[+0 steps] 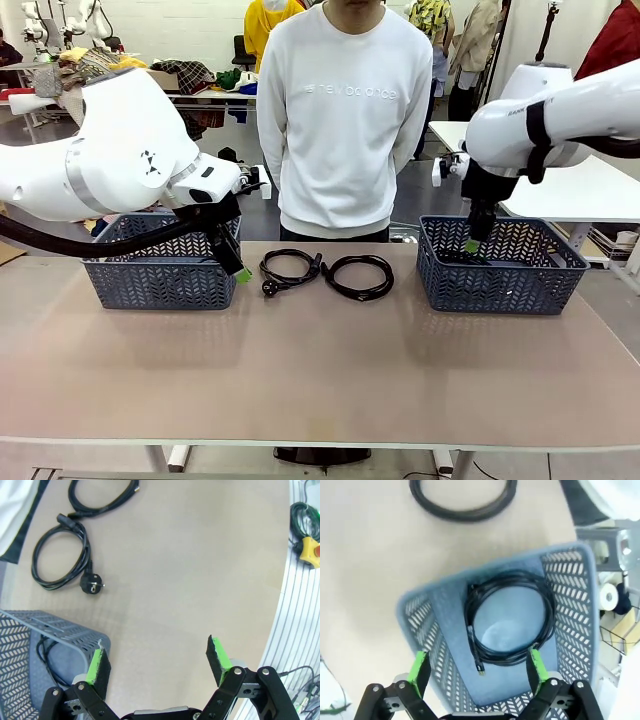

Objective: Organize the cables according to human instructions.
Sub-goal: Pick up a bundle of cables and place it in the basket indicated by the human.

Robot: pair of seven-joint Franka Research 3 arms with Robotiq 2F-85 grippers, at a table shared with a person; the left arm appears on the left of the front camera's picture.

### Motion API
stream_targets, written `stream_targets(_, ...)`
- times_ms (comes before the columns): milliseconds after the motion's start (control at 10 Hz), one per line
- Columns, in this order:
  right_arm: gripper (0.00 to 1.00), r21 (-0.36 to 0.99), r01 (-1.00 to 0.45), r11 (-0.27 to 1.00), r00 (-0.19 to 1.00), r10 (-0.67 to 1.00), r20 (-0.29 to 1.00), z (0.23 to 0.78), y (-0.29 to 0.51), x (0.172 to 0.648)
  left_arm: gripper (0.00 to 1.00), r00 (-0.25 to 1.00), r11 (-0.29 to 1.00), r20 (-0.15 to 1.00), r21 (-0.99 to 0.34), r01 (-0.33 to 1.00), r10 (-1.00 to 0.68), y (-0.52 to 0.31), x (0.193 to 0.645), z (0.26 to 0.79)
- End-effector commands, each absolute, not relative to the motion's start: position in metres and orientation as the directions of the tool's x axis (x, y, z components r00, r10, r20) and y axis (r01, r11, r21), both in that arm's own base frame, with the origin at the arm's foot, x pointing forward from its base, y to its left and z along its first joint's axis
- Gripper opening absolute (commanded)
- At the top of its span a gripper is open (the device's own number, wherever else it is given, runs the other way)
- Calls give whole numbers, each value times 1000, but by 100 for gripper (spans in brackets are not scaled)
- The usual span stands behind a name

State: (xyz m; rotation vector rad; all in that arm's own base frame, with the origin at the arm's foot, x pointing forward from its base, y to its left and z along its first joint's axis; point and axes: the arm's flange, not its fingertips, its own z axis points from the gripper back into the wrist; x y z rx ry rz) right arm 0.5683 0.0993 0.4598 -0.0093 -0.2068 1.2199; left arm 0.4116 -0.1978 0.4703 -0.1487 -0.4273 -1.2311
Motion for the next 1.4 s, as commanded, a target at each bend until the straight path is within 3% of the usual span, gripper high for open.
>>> stream_targets(0, 100, -126, -922, 367, 331, 913, 240, 472, 108, 534, 100, 271, 340, 393, 117, 933, -879, -196, 412, 471)
stream_targets(600, 100, -170, -904, 392, 287, 852, 438, 475, 149, 452, 100, 271, 340, 393, 117, 933, -879, -196, 412, 471)
stream_targets(1300, 100, -149, -915, 375, 288, 865, 410, 469, 169, 445, 100, 271, 340, 393, 117, 933, -879, -196, 412, 471)
